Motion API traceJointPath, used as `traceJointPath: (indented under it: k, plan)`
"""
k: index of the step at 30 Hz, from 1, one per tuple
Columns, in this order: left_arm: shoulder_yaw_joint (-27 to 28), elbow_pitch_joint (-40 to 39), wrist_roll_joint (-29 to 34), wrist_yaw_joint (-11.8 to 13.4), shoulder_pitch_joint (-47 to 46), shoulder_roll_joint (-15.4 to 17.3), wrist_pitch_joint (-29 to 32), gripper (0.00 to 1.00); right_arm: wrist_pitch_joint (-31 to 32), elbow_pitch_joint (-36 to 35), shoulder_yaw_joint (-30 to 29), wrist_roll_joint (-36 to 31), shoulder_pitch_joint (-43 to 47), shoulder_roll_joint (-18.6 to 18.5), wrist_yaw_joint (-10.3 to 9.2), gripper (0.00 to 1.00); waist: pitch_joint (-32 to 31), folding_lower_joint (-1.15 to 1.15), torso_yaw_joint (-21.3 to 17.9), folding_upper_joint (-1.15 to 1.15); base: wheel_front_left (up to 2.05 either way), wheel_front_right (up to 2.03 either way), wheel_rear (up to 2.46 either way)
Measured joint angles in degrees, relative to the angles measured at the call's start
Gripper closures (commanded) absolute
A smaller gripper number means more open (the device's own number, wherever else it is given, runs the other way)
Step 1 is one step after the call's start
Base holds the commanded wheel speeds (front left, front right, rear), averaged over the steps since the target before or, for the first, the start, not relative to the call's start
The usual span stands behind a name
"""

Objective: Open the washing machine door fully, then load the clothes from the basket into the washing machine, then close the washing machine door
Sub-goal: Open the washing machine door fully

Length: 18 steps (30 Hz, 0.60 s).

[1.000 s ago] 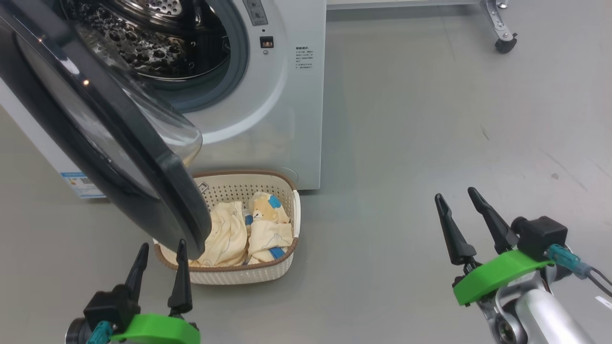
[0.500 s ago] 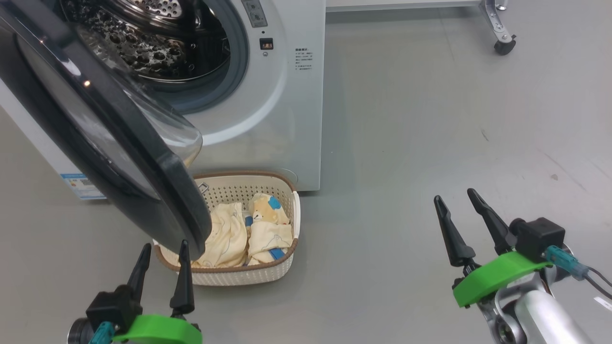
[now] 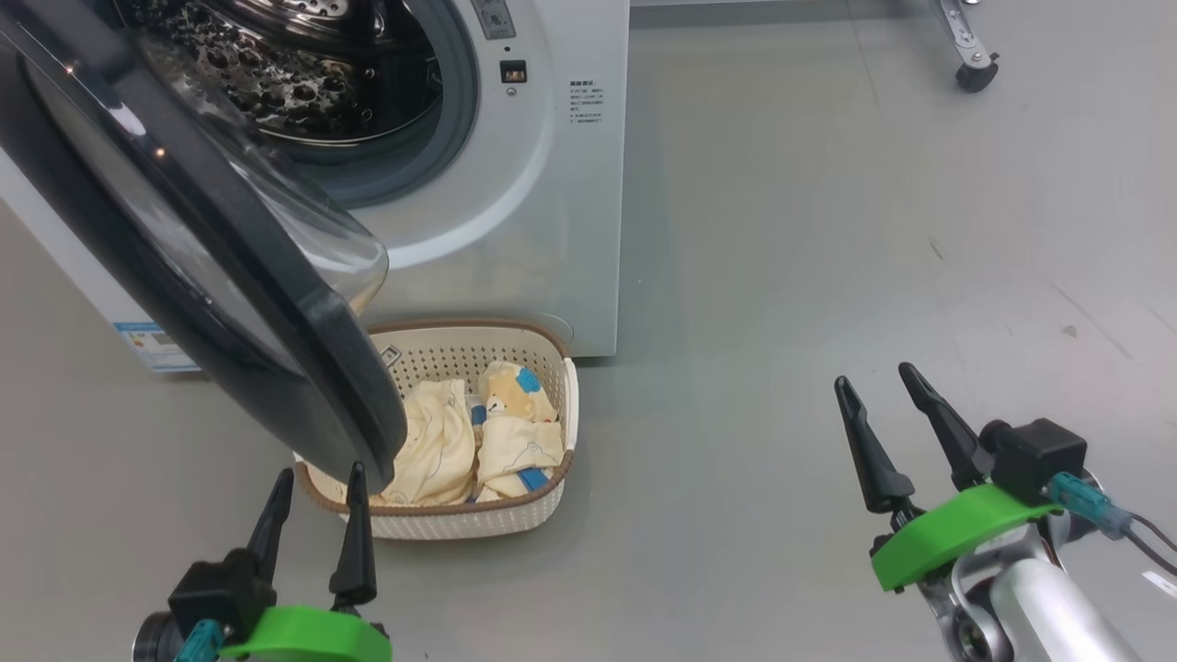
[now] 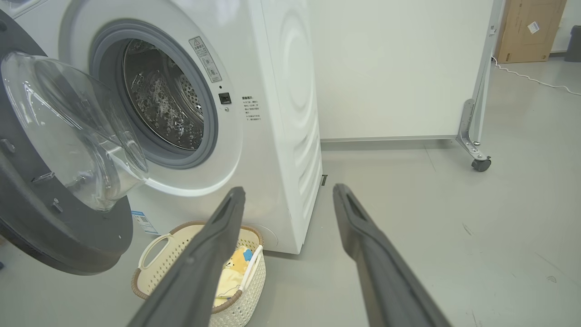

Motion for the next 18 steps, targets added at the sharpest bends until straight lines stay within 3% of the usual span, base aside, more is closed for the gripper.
traceJointPath:
  k: [18]
  plan:
    - [0.01,-0.02,0.01,0.0,-0.04,0.0,0.0,0.0,0.0,-0.02,-0.58,-0.16,-0.02,0.24,0.0,0.0,0.57,0.0,0.02,0.0,0.0,0.0,0.0]
